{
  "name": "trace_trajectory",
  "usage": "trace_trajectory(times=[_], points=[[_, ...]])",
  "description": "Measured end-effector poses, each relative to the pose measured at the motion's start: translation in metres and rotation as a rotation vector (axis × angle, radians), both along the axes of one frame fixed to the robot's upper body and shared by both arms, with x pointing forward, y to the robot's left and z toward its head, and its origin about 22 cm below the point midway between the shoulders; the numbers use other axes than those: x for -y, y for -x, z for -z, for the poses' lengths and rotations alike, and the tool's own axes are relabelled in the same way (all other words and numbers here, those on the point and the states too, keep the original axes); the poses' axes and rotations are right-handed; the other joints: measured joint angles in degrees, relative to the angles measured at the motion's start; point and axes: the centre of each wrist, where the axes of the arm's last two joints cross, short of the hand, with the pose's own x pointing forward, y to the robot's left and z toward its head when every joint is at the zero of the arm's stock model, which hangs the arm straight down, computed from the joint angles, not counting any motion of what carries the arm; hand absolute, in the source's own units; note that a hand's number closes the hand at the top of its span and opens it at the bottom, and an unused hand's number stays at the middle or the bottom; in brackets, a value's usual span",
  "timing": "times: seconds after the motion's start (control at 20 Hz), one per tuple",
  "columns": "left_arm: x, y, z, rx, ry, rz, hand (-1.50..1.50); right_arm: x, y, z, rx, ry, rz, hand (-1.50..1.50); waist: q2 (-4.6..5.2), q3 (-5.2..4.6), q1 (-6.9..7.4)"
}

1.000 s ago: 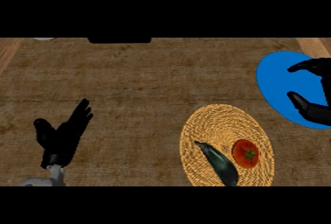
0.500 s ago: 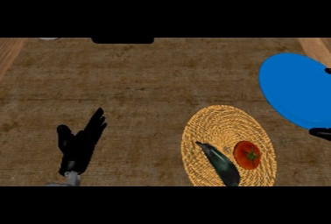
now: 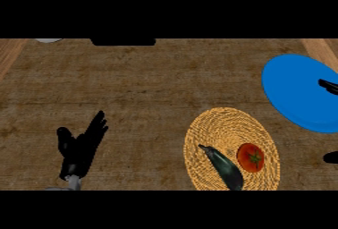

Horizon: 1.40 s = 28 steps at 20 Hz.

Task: Pick the tomato from the placemat and place it in the plate

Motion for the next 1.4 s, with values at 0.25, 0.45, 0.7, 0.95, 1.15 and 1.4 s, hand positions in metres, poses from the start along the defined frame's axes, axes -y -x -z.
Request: trace_trajectory(times=[0.25,0.45,0.7,0.95,1.15,1.4], points=[[-0.001,0.003,-0.002,-0.004,-0.003,-0.005,0.00,-0.029,0.015,0.000,-0.016,0.134,-0.031,-1.50,-0.05,-0.04,-0.16],[0.001,0.006,0.000,0.001,-0.001,-0.003,0.00,-0.045,0.030,0.016,-0.026,0.186,-0.025,-1.50,0.00,-0.05,-0.11],[0.001,0.000,0.000,0.000,-0.001,-0.001,0.00,-0.073,0.039,0.026,-0.039,0.250,0.002,-1.50,0.02,-0.05,-0.02],[-0.001,-0.002,0.002,0.001,-0.004,0.002,0.00,-0.083,0.041,0.046,-0.095,0.299,-0.017,-1.50,0.02,0.01,0.14],[-0.004,-0.003,0.003,0.002,0.004,0.003,0.00,-0.097,0.046,0.057,-0.113,0.300,-0.028,-1.50,-0.03,0.06,0.14],[-0.003,0.000,-0.001,-0.006,0.001,0.006,0.00,-0.108,0.056,0.061,-0.097,0.320,-0.010,-1.50,0.02,-0.02,0.09]])
